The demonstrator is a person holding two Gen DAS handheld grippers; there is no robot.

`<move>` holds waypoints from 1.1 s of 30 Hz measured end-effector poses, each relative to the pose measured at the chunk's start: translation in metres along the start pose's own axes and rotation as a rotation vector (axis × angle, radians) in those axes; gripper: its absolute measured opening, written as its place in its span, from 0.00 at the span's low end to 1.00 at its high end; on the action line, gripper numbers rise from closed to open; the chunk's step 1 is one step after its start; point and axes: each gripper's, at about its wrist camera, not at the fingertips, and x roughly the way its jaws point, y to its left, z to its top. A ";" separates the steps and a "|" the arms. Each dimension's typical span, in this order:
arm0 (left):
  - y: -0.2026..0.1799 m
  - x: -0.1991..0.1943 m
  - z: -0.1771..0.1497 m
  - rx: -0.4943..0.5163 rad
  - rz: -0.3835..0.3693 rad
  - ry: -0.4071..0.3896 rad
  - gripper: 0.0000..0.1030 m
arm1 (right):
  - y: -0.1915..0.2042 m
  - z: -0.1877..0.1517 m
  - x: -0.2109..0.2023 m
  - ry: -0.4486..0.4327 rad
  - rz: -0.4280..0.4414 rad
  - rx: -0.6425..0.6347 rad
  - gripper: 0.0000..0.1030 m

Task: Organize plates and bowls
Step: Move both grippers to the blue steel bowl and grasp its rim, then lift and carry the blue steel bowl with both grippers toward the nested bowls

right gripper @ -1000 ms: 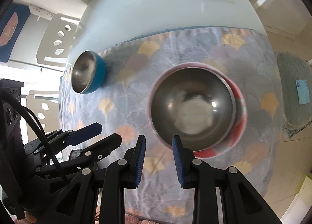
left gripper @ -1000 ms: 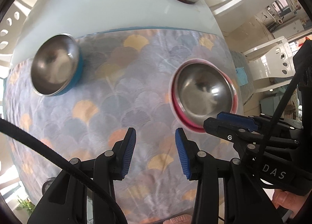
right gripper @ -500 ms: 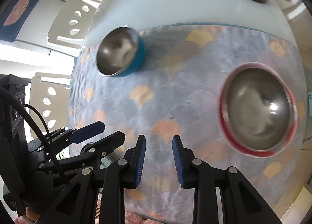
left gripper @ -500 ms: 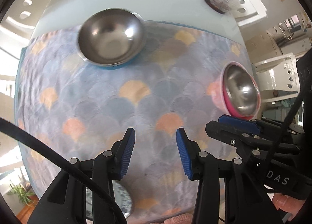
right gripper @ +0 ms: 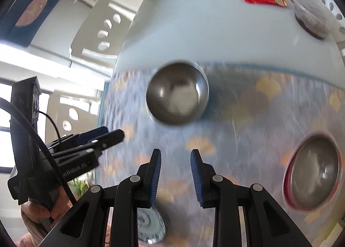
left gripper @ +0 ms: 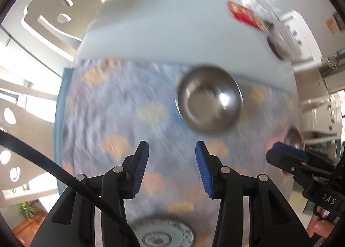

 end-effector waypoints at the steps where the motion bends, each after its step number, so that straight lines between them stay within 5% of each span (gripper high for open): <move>1: 0.003 0.004 0.008 -0.009 -0.002 -0.001 0.41 | -0.003 0.008 0.006 -0.002 -0.008 0.010 0.26; 19: -0.010 0.113 0.047 0.000 0.009 0.137 0.40 | -0.055 0.056 0.112 0.113 0.019 0.160 0.26; 33: -0.042 0.130 0.054 0.089 0.004 0.106 0.34 | -0.058 0.063 0.127 0.070 0.059 0.162 0.24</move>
